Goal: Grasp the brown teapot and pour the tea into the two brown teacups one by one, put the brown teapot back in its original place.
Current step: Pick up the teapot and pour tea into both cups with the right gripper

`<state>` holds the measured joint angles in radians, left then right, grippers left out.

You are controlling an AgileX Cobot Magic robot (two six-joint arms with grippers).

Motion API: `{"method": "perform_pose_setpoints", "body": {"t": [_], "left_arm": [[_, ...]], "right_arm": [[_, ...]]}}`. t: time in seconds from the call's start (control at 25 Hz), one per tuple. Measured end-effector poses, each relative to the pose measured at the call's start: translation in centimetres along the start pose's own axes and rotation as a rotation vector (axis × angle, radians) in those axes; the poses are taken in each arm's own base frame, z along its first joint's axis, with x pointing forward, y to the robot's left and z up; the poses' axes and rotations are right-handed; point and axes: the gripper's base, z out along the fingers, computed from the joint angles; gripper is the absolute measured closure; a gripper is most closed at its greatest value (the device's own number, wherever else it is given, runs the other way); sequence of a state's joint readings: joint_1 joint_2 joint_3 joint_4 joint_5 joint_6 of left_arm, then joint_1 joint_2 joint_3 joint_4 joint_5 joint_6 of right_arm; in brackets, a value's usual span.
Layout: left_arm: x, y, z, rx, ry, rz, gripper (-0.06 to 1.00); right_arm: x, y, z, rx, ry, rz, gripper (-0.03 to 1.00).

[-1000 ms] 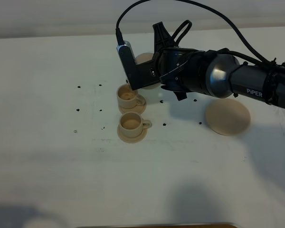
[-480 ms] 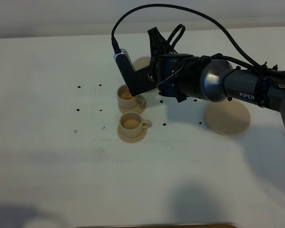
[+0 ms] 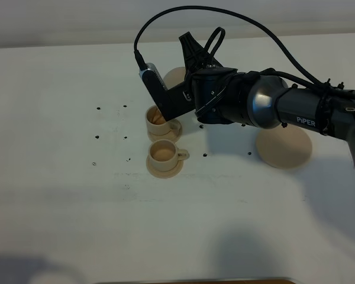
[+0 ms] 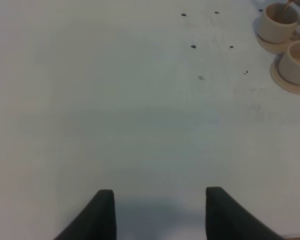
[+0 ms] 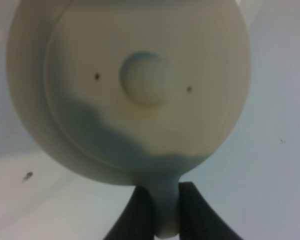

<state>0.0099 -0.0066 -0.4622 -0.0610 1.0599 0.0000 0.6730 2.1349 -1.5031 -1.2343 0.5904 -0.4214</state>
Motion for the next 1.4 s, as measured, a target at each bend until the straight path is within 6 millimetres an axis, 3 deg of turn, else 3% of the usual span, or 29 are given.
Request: {"method": "perform_pose_setpoints", "body": {"t": [1.4], "left_arm": [[0.0,0.0,0.0,0.0,0.0,0.0,0.47]], "right_arm": [[0.04,-0.3,-0.18,0.031,0.037,-0.09,0.88]]}}
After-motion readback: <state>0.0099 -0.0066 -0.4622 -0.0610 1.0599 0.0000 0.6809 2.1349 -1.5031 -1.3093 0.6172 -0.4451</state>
